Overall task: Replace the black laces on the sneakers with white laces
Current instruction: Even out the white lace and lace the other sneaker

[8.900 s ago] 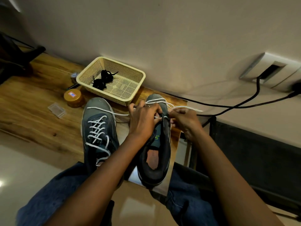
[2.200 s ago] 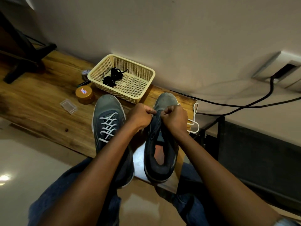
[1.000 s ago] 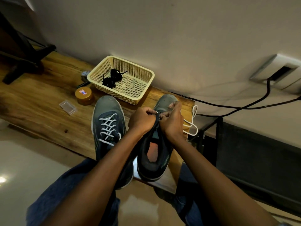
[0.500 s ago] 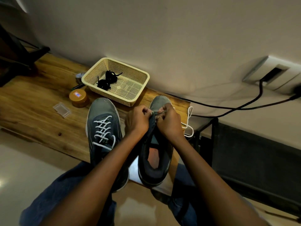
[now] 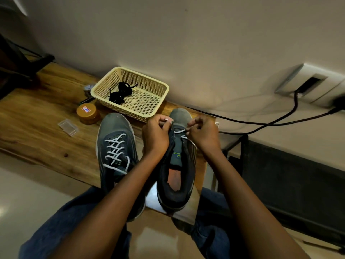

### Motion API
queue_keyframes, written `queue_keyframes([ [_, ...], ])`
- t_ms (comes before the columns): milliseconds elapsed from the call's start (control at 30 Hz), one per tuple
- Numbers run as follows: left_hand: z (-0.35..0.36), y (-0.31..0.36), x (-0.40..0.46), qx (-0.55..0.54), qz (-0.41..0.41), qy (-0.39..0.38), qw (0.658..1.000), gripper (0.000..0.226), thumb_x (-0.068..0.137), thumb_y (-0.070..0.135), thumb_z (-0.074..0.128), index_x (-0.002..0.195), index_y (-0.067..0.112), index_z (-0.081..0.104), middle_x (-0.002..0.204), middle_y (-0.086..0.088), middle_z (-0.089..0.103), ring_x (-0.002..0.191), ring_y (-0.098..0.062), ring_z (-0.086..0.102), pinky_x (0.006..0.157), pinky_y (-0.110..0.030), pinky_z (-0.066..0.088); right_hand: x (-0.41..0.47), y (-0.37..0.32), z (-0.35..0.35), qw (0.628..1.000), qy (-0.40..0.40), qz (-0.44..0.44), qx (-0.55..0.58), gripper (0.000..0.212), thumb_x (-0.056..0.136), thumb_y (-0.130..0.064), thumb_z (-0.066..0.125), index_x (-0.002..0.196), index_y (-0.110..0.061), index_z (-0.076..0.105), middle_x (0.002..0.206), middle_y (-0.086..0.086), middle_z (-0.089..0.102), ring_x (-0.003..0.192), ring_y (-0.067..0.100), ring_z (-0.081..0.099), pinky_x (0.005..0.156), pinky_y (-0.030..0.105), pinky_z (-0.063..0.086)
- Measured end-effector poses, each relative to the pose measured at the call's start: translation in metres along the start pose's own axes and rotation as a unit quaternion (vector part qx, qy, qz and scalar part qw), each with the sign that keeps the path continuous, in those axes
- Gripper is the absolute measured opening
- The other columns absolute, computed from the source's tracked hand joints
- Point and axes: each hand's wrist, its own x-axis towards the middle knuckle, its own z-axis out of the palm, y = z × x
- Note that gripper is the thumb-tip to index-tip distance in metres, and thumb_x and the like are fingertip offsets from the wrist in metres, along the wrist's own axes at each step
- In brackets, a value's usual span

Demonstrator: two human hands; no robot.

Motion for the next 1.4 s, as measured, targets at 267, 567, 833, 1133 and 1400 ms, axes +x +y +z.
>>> queue_keyframes([
  [267,-0.001,0.008,0.0,-0.064,0.05,0.043,0.996,0.009,0.087,0.003,0.064,0.09,0.003,0.073,0.084,0.002,0.069,0.081,-0.011,0.066,0.078,-0.031,0.054,0.007,0.006,-0.017,0.998,-0.011,0.001,-0.058,0.014,0.087,-0.011,0.058,0.081,-0.02,0.067,0.08,-0.007,0.064,0.096,0.022,0.06,0.091,0.037,0.047],
  [567,-0.003,-0.001,0.008,-0.013,-0.015,-0.029,0.999,0.018,0.084,0.01,0.07,0.102,0.008,0.072,0.095,-0.003,0.072,0.089,-0.017,0.067,0.086,-0.037,0.054,0.005,0.006,-0.018,0.983,-0.069,-0.036,-0.164,0.019,0.088,-0.013,0.062,0.107,-0.012,0.066,0.11,0.007,0.064,0.104,0.022,0.058,0.084,0.03,0.044],
  [833,-0.001,0.004,0.006,-0.035,0.023,0.047,0.998,0.008,0.088,0.006,0.064,0.086,0.011,0.069,0.083,-0.002,0.069,0.076,-0.018,0.065,0.071,-0.036,0.055,0.005,0.004,-0.019,0.983,-0.084,-0.02,-0.161,0.017,0.091,-0.013,0.06,0.107,-0.015,0.065,0.108,0.007,0.067,0.092,0.021,0.061,0.078,0.031,0.047],
  [1133,-0.005,0.003,0.003,-0.035,0.01,0.009,0.999,0.018,0.09,0.005,0.06,0.074,0.009,0.065,0.074,-0.003,0.069,0.07,-0.02,0.068,0.068,-0.038,0.056,0.013,0.007,-0.015,0.957,-0.146,-0.136,-0.209,0.044,0.084,-0.002,0.063,0.124,-0.021,0.062,0.132,0.006,0.057,0.126,0.024,0.046,0.108,0.04,0.033],
  [1400,-0.004,-0.002,0.005,-0.028,-0.041,-0.033,0.998,0.013,0.079,0.016,0.072,0.07,0.023,0.066,0.076,-0.001,0.069,0.079,-0.023,0.067,0.079,-0.042,0.055,0.016,0.005,-0.026,0.943,-0.158,-0.17,-0.239,0.042,0.087,0.001,0.059,0.127,-0.012,0.06,0.136,0.005,0.054,0.13,0.02,0.04,0.105,0.024,0.021],
])
